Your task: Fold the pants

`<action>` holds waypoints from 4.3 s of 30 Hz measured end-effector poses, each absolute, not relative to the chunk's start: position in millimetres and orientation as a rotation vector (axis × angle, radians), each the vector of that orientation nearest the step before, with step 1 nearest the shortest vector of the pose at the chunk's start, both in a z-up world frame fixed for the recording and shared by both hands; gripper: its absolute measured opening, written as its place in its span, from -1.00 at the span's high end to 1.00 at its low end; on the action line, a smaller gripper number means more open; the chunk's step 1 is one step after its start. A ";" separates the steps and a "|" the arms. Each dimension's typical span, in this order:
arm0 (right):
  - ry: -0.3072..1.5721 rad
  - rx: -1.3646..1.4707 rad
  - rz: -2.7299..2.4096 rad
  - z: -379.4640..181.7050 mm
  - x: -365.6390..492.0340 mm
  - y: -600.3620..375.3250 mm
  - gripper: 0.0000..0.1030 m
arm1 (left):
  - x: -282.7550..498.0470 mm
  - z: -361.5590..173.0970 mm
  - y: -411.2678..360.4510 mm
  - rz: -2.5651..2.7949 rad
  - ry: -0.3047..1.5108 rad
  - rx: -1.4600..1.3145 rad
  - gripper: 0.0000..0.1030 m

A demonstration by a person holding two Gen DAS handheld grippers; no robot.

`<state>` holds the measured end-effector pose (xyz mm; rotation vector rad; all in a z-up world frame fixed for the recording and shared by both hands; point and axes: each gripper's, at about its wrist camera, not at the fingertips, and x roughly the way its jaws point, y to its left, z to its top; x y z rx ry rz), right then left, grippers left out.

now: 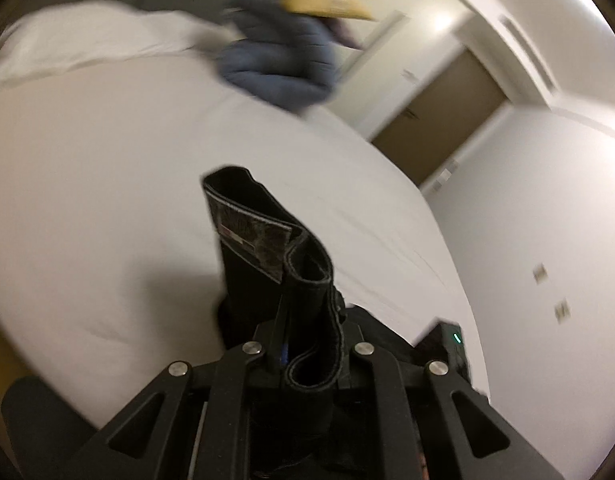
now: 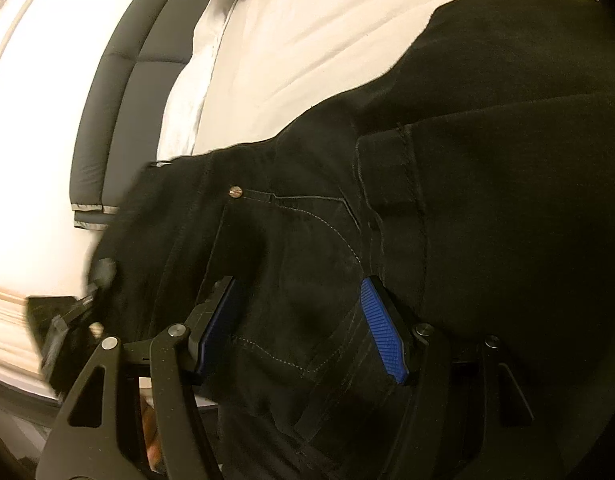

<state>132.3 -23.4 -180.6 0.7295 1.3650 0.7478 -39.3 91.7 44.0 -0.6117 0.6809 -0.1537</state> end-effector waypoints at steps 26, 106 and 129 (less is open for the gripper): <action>1.193 0.759 0.660 -149.2 77.5 -242.4 0.63 | -35.8 2.6 -218.2 -0.540 0.909 0.139 0.74; 1.115 0.476 0.327 -120.8 46.3 -245.2 0.75 | 68.4 -21.2 -66.3 -0.436 1.142 -0.041 0.63; 1.032 0.663 0.285 -156.0 162.3 -355.9 0.41 | 164.6 -59.8 -90.2 -0.273 1.082 0.038 -0.88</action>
